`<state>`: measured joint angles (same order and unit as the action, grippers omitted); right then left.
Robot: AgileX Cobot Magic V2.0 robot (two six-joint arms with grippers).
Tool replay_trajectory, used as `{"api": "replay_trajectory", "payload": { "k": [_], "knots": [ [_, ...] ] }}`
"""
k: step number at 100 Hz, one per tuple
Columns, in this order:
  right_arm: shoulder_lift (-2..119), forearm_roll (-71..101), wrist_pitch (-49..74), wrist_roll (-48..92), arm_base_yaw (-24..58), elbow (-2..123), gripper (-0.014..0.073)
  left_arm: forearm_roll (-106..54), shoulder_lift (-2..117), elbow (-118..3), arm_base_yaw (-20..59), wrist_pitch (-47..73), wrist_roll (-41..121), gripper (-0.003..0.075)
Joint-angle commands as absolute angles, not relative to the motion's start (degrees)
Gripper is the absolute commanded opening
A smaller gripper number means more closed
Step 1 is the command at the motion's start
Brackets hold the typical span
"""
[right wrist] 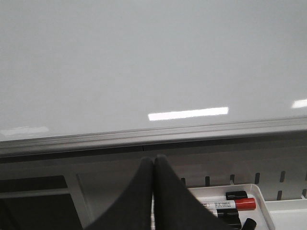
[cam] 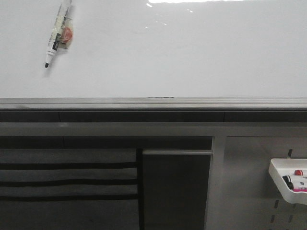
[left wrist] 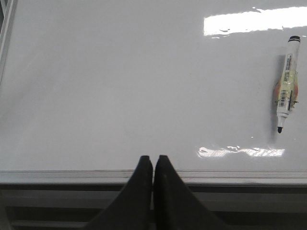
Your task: Write number 3 on whiteboard
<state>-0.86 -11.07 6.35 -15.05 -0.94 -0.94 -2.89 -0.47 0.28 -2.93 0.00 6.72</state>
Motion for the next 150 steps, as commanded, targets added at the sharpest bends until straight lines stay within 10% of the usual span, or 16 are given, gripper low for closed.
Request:
{"api": "replay_trajectory", "payload": {
  "k": [1,150],
  "knots": [
    [-1.7,-11.8,1.9,-15.0,-1.0,-2.2,-0.0066,-3.3,-2.1,0.5,-2.5,-4.5,6.2,-0.0018],
    [-1.7,-13.3,-2.2,-15.0,-1.0,-2.2,-0.0066,-3.3,-2.1,0.5,-2.5,-5.1,6.2,-0.0018]
  ]
}}
